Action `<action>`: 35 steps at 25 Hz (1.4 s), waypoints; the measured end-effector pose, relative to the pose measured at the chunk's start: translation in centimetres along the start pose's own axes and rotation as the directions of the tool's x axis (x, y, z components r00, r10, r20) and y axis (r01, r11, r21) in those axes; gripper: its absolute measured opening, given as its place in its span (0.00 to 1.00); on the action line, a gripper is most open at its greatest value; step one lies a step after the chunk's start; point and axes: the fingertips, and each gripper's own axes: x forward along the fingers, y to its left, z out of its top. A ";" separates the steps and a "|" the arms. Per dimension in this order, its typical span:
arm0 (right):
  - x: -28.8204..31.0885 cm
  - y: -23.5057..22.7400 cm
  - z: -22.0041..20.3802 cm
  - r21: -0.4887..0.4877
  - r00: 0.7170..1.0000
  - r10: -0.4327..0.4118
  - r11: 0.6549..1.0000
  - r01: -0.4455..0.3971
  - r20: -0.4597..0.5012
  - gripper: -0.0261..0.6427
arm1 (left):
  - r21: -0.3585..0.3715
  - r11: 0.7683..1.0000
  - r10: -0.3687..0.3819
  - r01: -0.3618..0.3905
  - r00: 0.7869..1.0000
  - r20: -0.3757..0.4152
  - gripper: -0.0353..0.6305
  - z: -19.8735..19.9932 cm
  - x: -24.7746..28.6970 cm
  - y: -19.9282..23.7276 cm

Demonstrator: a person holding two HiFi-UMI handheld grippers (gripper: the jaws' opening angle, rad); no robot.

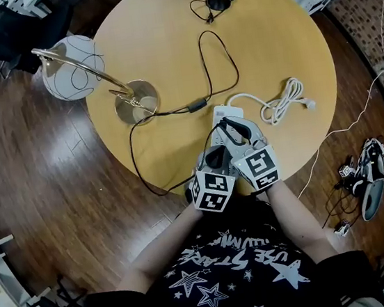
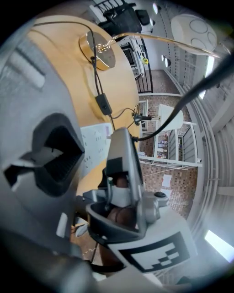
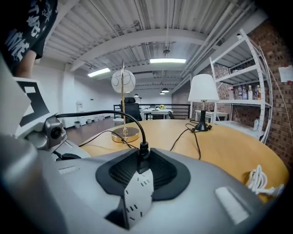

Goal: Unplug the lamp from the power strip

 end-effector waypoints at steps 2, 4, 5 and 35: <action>-0.2 0.0 1.0 -0.018 1.000 0.012 1.000 -0.011 0.015 0.17 | 0.021 1.000 0.011 -0.011 1.000 0.007 0.06 0.0 0.0 0.1; -0.2 0.2 2.5 -0.044 0.999 0.026 0.999 -0.025 0.037 0.17 | 0.040 0.999 0.023 -0.024 1.000 0.015 0.06 -0.1 0.1 0.1; -0.3 0.2 3.1 -0.059 0.998 0.032 0.998 -0.029 0.047 0.17 | 0.047 0.999 0.027 -0.027 1.000 0.017 0.06 -0.1 0.1 0.1; -5.1 -2.9 10.8 0.031 0.983 -0.121 0.993 0.118 0.137 0.17 | 0.128 0.985 0.016 -0.112 0.811 0.584 0.06 15.9 -14.0 0.9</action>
